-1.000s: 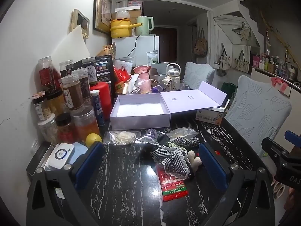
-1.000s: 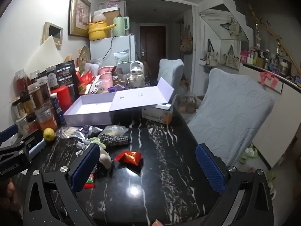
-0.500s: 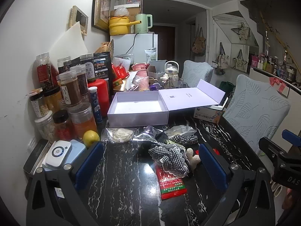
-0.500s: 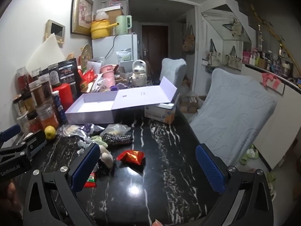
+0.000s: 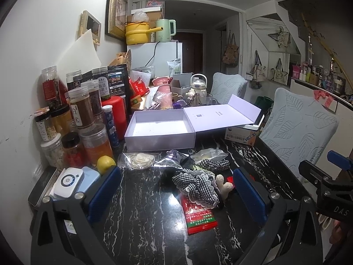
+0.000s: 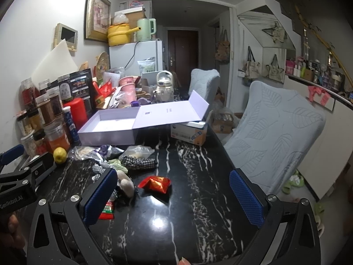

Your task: Organize soft objects

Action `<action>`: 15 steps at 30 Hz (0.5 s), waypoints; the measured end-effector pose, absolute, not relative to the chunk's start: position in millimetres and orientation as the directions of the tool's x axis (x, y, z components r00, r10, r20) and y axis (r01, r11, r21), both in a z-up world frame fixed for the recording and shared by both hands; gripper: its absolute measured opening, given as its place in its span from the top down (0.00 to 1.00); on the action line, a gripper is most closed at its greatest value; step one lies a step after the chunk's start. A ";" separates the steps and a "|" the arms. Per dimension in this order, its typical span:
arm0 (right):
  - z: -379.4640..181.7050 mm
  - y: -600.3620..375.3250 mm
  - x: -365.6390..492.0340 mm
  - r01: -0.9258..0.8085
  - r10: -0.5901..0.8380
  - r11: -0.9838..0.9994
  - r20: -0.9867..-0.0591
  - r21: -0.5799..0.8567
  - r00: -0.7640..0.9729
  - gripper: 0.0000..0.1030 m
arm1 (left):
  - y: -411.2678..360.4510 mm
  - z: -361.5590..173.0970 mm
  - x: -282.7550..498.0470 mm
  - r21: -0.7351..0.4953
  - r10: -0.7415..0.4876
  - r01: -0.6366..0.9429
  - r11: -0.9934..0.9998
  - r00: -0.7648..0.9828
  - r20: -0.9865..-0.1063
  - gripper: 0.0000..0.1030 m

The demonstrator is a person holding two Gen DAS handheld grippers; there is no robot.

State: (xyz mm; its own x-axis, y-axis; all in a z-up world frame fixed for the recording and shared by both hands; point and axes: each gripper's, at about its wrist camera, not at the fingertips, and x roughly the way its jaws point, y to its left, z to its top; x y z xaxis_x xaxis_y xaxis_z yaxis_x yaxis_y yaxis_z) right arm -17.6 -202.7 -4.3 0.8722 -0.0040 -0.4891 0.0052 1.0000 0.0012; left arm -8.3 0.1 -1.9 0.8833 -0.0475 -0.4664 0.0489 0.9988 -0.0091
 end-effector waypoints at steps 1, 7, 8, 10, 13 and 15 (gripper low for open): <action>-3.9 -202.6 -18.0 0.003 -0.002 1.000 -0.489 0.003 0.872 0.00 | 0.1 -1.5 -8.2 -0.011 -0.049 0.050 0.999 0.883 -0.467 0.00; -3.3 -202.5 -18.3 0.003 -0.001 1.000 -0.489 0.003 0.872 0.00 | 1.0 -0.2 -7.8 -0.011 -0.053 0.054 0.998 0.883 -0.467 0.00; -3.5 -202.6 -18.3 0.003 -0.001 1.000 -0.488 0.002 0.873 0.00 | 1.1 -0.2 -7.7 -0.010 -0.054 0.055 0.998 0.883 -0.467 0.00; -3.6 -202.6 -18.3 0.002 0.000 1.000 -0.489 0.003 0.872 0.00 | 0.6 -0.3 -8.1 -0.010 -0.053 0.054 0.998 0.883 -0.467 0.00; -3.6 -201.9 -18.6 -0.001 0.001 1.000 -0.489 0.002 0.872 0.00 | 0.3 -0.2 -8.4 -0.008 -0.052 0.055 0.998 0.882 -0.468 0.00; -3.1 -201.2 -18.9 -0.001 0.000 1.000 -0.490 -0.001 0.872 0.00 | -1.0 0.1 -8.4 -0.005 -0.053 0.057 0.998 0.882 -0.468 0.00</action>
State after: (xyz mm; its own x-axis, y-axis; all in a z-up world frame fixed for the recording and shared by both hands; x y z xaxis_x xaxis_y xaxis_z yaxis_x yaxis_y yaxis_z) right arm -18.9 -201.2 -3.1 0.8720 0.0005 -0.4896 -0.0012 1.0000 -0.0011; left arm -8.4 -1.0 0.1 0.8820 -0.0528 -0.4683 0.0574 0.9983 -0.0046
